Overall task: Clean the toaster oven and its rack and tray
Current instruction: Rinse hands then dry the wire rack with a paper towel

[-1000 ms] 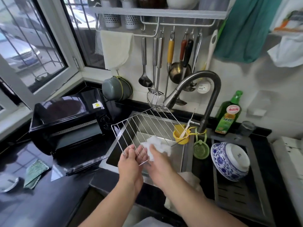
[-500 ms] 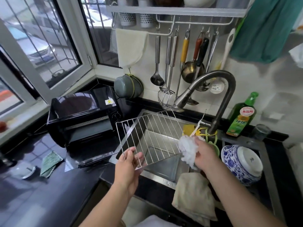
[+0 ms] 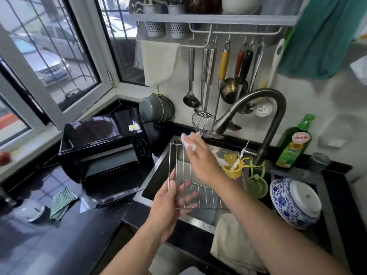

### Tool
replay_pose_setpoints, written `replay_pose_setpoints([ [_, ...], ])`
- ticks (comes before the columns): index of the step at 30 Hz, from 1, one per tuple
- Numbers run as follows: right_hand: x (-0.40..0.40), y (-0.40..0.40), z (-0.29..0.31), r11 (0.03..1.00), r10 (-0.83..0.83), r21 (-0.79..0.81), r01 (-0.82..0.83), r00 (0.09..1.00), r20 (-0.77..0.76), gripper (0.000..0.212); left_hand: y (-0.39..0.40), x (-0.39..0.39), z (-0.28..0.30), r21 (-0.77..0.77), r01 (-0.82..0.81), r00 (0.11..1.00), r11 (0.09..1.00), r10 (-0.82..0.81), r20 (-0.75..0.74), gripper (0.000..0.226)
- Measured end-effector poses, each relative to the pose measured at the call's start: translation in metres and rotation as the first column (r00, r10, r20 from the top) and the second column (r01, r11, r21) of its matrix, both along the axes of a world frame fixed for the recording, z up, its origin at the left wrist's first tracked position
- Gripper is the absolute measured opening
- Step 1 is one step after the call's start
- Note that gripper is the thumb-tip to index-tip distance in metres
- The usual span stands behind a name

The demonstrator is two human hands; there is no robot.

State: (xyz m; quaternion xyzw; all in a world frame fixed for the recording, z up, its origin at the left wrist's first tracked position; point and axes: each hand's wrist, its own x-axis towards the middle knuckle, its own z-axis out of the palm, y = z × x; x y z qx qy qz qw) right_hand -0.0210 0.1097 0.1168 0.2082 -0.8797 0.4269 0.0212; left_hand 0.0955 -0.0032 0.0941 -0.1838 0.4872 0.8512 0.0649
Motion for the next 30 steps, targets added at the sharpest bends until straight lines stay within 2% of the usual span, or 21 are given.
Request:
replay_pose_setpoints([
  [1,0.002,-0.013,-0.019,0.979,0.084,0.186,-0.085,0.996,0.015,0.044,0.002,-0.002,0.001,-0.018,0.022,1.0,1.0,-0.023,-0.018,0.035],
  [2,0.01,-0.025,-0.028,0.951,0.131,0.276,-0.136,0.991,0.038,0.045,0.002,-0.004,0.002,-0.04,0.028,0.999,0.999,-0.029,-0.027,0.041],
  [4,0.028,-0.031,-0.04,0.965,0.159,0.199,-0.173,0.984,0.084,0.045,-0.002,-0.008,0.003,-0.065,-0.007,1.0,0.998,0.006,-0.017,0.052],
  [6,0.05,-0.025,-0.047,0.961,0.234,0.127,-0.246,0.967,0.103,0.046,-0.013,-0.012,0.004,-0.014,-0.084,0.996,0.996,0.085,0.041,0.058],
  [9,0.084,-0.01,-0.058,0.903,0.402,0.215,-0.372,0.909,-0.114,0.047,-0.025,-0.022,0.009,0.092,-0.139,0.987,0.986,0.13,0.097,0.064],
  [11,0.094,0.007,-0.064,0.885,0.45,0.213,-0.415,0.879,-0.156,0.04,-0.027,-0.024,0.015,0.116,-0.095,0.993,0.989,0.087,0.076,0.065],
  [12,0.092,0.018,-0.056,0.919,0.379,0.161,-0.359,0.918,-0.114,0.035,-0.028,-0.024,0.015,0.11,-0.08,0.996,0.991,0.074,0.056,0.061],
  [14,0.071,0.034,-0.036,0.994,0.037,-0.11,-0.024,0.992,0.123,0.038,-0.032,-0.02,0.013,0.044,-0.1,0.994,0.994,0.098,0.039,0.043],
  [15,0.056,0.044,-0.02,0.926,-0.157,-0.292,0.237,0.949,0.273,0.045,-0.035,-0.018,0.011,0.04,-0.121,0.992,0.992,0.119,0.043,0.037],
  [16,0.038,0.053,-0.003,0.76,-0.294,-0.45,0.469,0.866,0.406,0.049,-0.039,-0.016,0.008,0.051,-0.143,0.989,0.988,0.14,0.05,0.036],
  [17,0.022,0.061,0.015,0.564,-0.353,-0.55,0.615,0.782,0.513,0.048,-0.042,-0.014,0.006,0.061,-0.155,0.987,0.986,0.152,0.054,0.038],
  [18,0.01,0.066,0.033,0.433,-0.354,-0.619,0.655,0.756,0.551,0.045,-0.043,-0.013,0.004,0.07,-0.156,0.987,0.985,0.153,0.055,0.04],
  [19,0.001,0.065,0.047,0.42,-0.35,-0.654,0.63,0.777,0.524,0.042,-0.042,-0.011,0.004,0.069,-0.151,0.988,0.986,0.148,0.053,0.04],
  [20,-0.005,0.059,0.055,0.505,-0.335,-0.656,0.561,0.828,0.45,0.041,-0.04,-0.01,0.004,0.069,-0.138,0.99,0.988,0.135,0.05,0.04],
  [22,-0.011,0.036,0.051,0.753,-0.227,-0.562,0.343,0.936,0.268,0.041,-0.033,-0.01,0.006,0.061,-0.096,0.995,0.994,0.094,0.03,0.04],
  [23,-0.013,0.024,0.037,0.885,-0.139,-0.42,0.201,0.975,0.174,0.043,-0.028,-0.01,0.009,0.051,-0.07,0.997,0.996,0.07,0.016,0.04],
  [24,-0.014,0.013,0.02,0.982,-0.062,-0.174,0.071,0.996,0.056,0.046,-0.023,-0.012,0.01,0.049,-0.05,0.999,0.998,0.05,0.0,0.04],
  [25,-0.013,0.004,0.002,0.996,-0.005,0.089,0.008,1.0,-0.029,0.049,-0.017,-0.014,0.014,0.055,-0.023,0.999,0.998,0.024,-0.026,0.041],
  [26,-0.01,-0.004,-0.013,0.963,0.034,0.269,-0.01,0.996,-0.084,0.052,-0.013,-0.016,0.015,0.058,-0.009,0.998,0.998,0.012,-0.054,0.041],
  [27,-0.003,-0.01,-0.023,0.933,0.065,0.359,-0.016,0.99,-0.124,0.054,-0.01,-0.018,0.018,0.055,-0.013,0.997,0.998,0.017,-0.08,0.04],
  [30,0.042,-0.013,-0.037,0.938,0.231,0.3,-0.174,0.958,-0.167,0.053,-0.023,-0.028,0.023,0.081,-0.161,0.982,0.984,0.169,-0.09,0.035],
])
